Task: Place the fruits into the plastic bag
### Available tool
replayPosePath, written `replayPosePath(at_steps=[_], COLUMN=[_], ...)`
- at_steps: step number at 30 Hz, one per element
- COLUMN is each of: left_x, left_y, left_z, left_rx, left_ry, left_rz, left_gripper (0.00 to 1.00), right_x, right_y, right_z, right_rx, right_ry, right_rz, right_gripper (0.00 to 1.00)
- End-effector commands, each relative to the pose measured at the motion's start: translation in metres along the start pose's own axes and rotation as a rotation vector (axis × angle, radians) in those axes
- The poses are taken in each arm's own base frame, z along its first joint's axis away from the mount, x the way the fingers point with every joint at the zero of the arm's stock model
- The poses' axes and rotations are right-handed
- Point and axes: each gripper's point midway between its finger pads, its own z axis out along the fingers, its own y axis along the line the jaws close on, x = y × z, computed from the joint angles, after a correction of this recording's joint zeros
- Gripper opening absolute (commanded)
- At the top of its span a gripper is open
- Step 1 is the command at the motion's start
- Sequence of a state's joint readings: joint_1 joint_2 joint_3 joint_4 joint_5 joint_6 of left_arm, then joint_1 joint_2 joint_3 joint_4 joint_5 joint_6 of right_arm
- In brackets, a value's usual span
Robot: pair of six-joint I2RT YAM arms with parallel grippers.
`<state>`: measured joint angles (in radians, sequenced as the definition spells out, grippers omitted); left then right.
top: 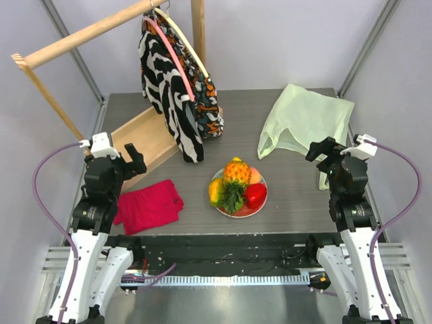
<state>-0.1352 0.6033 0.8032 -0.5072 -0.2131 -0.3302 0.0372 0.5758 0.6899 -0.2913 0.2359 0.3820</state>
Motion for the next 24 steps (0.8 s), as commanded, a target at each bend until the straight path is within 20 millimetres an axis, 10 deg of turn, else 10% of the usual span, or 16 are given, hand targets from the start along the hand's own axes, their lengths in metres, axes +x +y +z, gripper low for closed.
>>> replayPosePath(at_steps=[1, 7, 15, 21, 24], left_x=[-0.023, -0.027, -0.032, -0.06, -0.041], left_y=[0.003, 0.007, -0.035, -0.072, -0.078], left_z=[-0.006, -0.015, -0.021, -0.014, 0.003], left_rx=[-0.024, -0.023, 0.211, 0.364, 0.379], left_ry=[-0.076, -0.126, -0.122, -0.121, -0.022], left_rz=[-0.032, -0.016, 0.02, 0.011, 0.033], left_gripper=[1.0, 1.0, 1.0, 1.0, 1.0], right_x=[-0.019, -0.031, -0.04, -0.003, 0.03], right_y=[0.007, 0.012, 0.011, 0.025, 0.034], right_z=[-0.001, -0.014, -0.021, 0.007, 0.024], right_rx=[-0.018, -0.05, -0.032, -0.047, -0.088], right_ry=[-0.061, -0.095, -0.077, 0.213, 0.372], right_rz=[0.042, 0.05, 0.017, -0.077, -0.09], right_gripper=[0.93, 0.93, 0.91, 0.88, 0.82])
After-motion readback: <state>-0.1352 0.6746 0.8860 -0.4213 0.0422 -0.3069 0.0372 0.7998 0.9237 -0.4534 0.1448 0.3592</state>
